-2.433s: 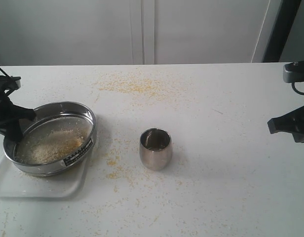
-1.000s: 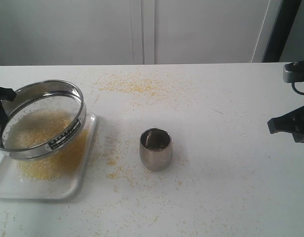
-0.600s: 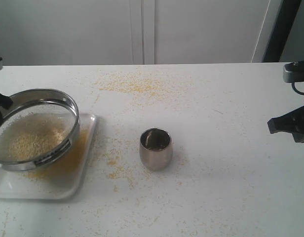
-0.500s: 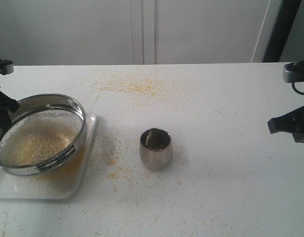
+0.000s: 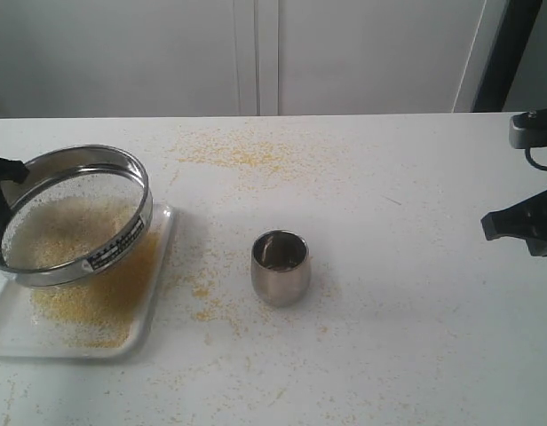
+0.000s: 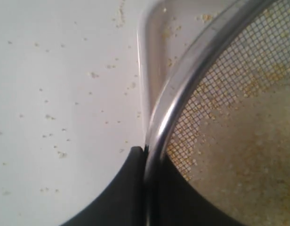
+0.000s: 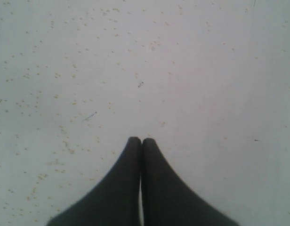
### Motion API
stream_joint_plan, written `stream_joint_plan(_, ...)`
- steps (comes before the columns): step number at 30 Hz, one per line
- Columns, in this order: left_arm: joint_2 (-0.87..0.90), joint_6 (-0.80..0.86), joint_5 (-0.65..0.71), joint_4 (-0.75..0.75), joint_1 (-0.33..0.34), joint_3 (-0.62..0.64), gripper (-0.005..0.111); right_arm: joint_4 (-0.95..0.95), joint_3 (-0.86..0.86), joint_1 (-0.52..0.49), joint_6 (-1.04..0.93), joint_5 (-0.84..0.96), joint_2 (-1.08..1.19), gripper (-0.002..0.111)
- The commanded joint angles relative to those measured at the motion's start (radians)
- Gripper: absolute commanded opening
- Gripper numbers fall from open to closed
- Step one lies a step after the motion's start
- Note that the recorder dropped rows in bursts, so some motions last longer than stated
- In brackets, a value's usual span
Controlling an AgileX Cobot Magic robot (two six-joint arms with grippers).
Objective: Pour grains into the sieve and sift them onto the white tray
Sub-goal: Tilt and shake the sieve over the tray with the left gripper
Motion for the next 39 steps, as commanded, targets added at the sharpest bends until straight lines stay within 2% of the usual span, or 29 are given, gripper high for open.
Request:
stream_joint_plan(1,-0.012,0.178,0.131,-0.03,0.007,-0.005,0.0,-0.002,-0.001,-0.011,0.004,-0.01,-0.007,0.0)
stream_joint_plan(3,-0.012,-0.113,0.085,0.077,0.039,-0.005,0.0,-0.002,-0.001,-0.011,0.004,-0.01,-0.007,0.0)
stream_joint_plan(4,-0.012,-0.17,0.078,0.075,0.052,-0.005,0.0,-0.002,-0.001,-0.011,0.004,-0.01,-0.007,0.0)
stream_joint_plan(5,-0.012,-0.148,0.078,0.034,0.056,-0.005,0.0,-0.002,-0.001,-0.011,0.004,-0.01,-0.007,0.0)
stream_joint_plan(8,-0.012,0.124,0.092,-0.161,0.029,0.015,0.0,-0.002,-0.001,-0.011,0.004,-0.012,-0.007,0.0)
stream_joint_plan(10,-0.012,0.236,0.11,-0.163,-0.002,0.024,0.0,-0.002,-0.001,-0.011,0.004,-0.013,-0.007,0.0)
stream_joint_plan(13,-0.012,0.035,0.045,-0.065,0.019,0.024,0.0,-0.002,-0.001,-0.011,0.004,-0.015,-0.007,0.0)
stream_joint_plan(15,-0.012,-0.105,0.024,-0.088,0.062,0.028,0.0,-0.002,-0.001,-0.011,0.004,-0.017,-0.007,0.0)
stream_joint_plan(17,-0.012,-0.045,0.025,-0.151,0.069,0.038,0.0,-0.002,-0.001,-0.011,0.004,-0.02,-0.007,0.0)
stream_joint_plan(20,-0.012,0.302,0.109,-0.18,0.027,0.042,0.0,-0.002,-0.001,-0.011,0.004,-0.02,-0.007,0.0)
stream_joint_plan(21,-0.012,0.357,0.139,-0.146,0.018,0.042,0.0,-0.002,-0.001,-0.011,0.004,-0.022,-0.007,0.0)
stream_joint_plan(23,-0.012,0.168,0.09,-0.059,0.026,0.04,0.0,0.0,-0.001,-0.011,0.004,-0.022,-0.007,0.0)
stream_joint_plan(25,-0.012,-0.15,0.036,0.008,0.056,0.04,0.0,0.0,-0.001,-0.011,0.004,-0.022,-0.007,0.0)
stream_joint_plan(26,-0.012,-0.183,0.031,-0.006,0.06,0.042,0.0,0.0,-0.001,-0.011,0.004,-0.022,-0.007,0.0)
stream_joint_plan(27,-0.012,-0.134,0.031,-0.037,0.058,0.042,0.0,0.0,-0.001,-0.011,0.004,-0.022,-0.007,0.0)
stream_joint_plan(30,-0.012,0.263,0.084,-0.135,0.009,0.042,0.0,0.0,-0.001,-0.011,0.004,-0.022,-0.007,0.0)
stream_joint_plan(31,-0.012,0.317,0.113,-0.127,-0.005,0.042,0.0,0.0,-0.001,-0.011,0.004,-0.022,-0.007,0.0)
stream_joint_plan(32,-0.012,0.279,0.103,-0.104,-0.012,0.042,0.0,0.0,-0.001,-0.011,0.004,-0.022,-0.007,0.0)
stream_joint_plan(35,-0.012,-0.147,0.011,0.013,-0.007,0.04,0.0,0.0,-0.001,-0.011,0.004,-0.022,-0.007,0.0)
stream_joint_plan(36,-0.012,-0.212,0.005,0.025,-0.007,0.044,0.0,0.0,-0.001,-0.011,0.004,-0.022,-0.007,0.0)
stream_joint_plan(38,-0.01,-0.022,0.012,-0.045,-0.033,0.045,0.0,0.0,-0.001,-0.011,0.004,-0.022,-0.007,0.0)
stream_joint_plan(39,-0.01,0.164,0.045,-0.069,-0.052,0.045,0.0,0.0,-0.001,-0.011,0.004,-0.022,-0.007,0.0)
